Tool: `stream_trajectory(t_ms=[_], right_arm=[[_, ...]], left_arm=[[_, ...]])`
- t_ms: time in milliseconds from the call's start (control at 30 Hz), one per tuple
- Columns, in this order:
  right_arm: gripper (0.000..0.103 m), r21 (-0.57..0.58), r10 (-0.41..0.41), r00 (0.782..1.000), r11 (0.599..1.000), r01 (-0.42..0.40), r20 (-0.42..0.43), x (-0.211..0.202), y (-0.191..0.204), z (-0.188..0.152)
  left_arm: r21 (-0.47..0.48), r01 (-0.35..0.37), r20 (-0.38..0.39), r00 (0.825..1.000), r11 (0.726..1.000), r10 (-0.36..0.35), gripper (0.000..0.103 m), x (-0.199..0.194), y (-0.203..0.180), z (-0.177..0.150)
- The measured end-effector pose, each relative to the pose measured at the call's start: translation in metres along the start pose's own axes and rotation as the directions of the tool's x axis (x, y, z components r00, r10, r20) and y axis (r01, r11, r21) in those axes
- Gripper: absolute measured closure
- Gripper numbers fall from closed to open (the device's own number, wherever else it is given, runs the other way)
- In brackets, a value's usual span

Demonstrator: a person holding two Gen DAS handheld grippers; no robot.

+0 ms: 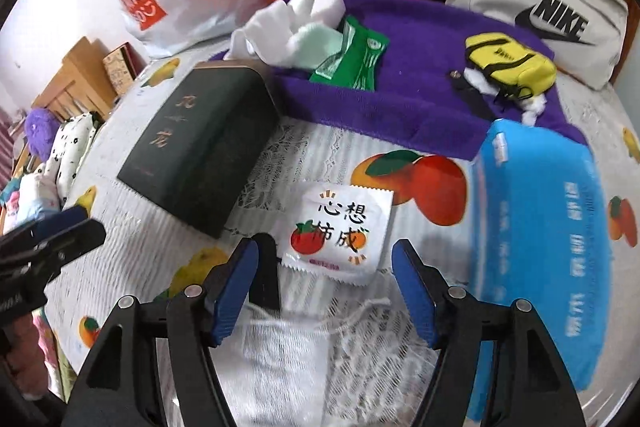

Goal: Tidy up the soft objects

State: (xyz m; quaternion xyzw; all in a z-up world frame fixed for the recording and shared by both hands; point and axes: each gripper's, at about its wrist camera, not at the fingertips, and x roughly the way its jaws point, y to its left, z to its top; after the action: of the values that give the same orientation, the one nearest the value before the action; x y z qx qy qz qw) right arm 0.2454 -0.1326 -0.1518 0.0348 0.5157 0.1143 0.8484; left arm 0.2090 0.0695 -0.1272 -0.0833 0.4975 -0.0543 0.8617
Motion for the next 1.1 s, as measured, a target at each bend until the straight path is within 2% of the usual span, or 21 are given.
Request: stream_trajectory(t_ms=[200, 267, 333, 433, 467, 600, 633, 867, 1100], right_arm=[[0.034, 0.016, -0.057, 0.997, 0.998, 0.058, -0.046, 0.027, 0.002, 0.006], [0.033, 0.01, -0.083, 0.996, 0.996, 0.083, -0.013, 0.029, 0.006, 0.007], [0.03, 0.0, -0.099, 0.995, 0.995, 0.099, -0.016, 0.033, 0.009, 0.007], [0.034, -0.031, -0.134, 0.991, 0.991, 0.134, 0.006, 0.034, 0.015, 0.005], [0.035, -0.033, -0.129, 0.992, 0.991, 0.129, 0.012, 0.034, 0.015, 0.004], [0.057, -0.06, -0.127, 0.991, 0.99, 0.129, 0.036, 0.033, 0.017, 0.005], [0.059, -0.072, -0.123, 0.992, 0.989, 0.126, 0.042, 0.033, 0.02, 0.005], [0.061, -0.072, -0.07, 0.997, 0.995, 0.073, 0.043, 0.031, 0.017, 0.011], [0.061, -0.053, -0.039, 0.993, 0.998, 0.045, 0.108, -0.014, 0.011, 0.008]], left_arm=[[-0.017, 0.016, -0.01, 1.0, 1.0, -0.016, 0.041, 0.015, 0.013, 0.003], [-0.027, 0.027, -0.014, 1.0, 0.999, -0.028, 0.041, 0.019, 0.017, 0.004], [-0.034, 0.032, -0.02, 0.999, 0.999, -0.033, 0.041, 0.022, 0.021, 0.005], [-0.045, 0.031, -0.025, 0.999, 0.998, -0.032, 0.041, 0.026, 0.027, 0.005], [-0.05, 0.023, -0.025, 0.999, 0.998, -0.024, 0.041, 0.026, 0.029, 0.005], [-0.067, 0.026, -0.021, 0.999, 0.997, -0.028, 0.041, 0.025, 0.034, 0.004], [-0.067, 0.026, -0.02, 0.999, 0.997, -0.027, 0.041, 0.025, 0.035, 0.003], [-0.04, 0.024, -0.013, 1.0, 0.999, -0.024, 0.041, 0.011, 0.029, -0.004], [-0.011, 0.055, -0.035, 0.998, 0.998, -0.056, 0.041, 0.007, 0.007, -0.018]])
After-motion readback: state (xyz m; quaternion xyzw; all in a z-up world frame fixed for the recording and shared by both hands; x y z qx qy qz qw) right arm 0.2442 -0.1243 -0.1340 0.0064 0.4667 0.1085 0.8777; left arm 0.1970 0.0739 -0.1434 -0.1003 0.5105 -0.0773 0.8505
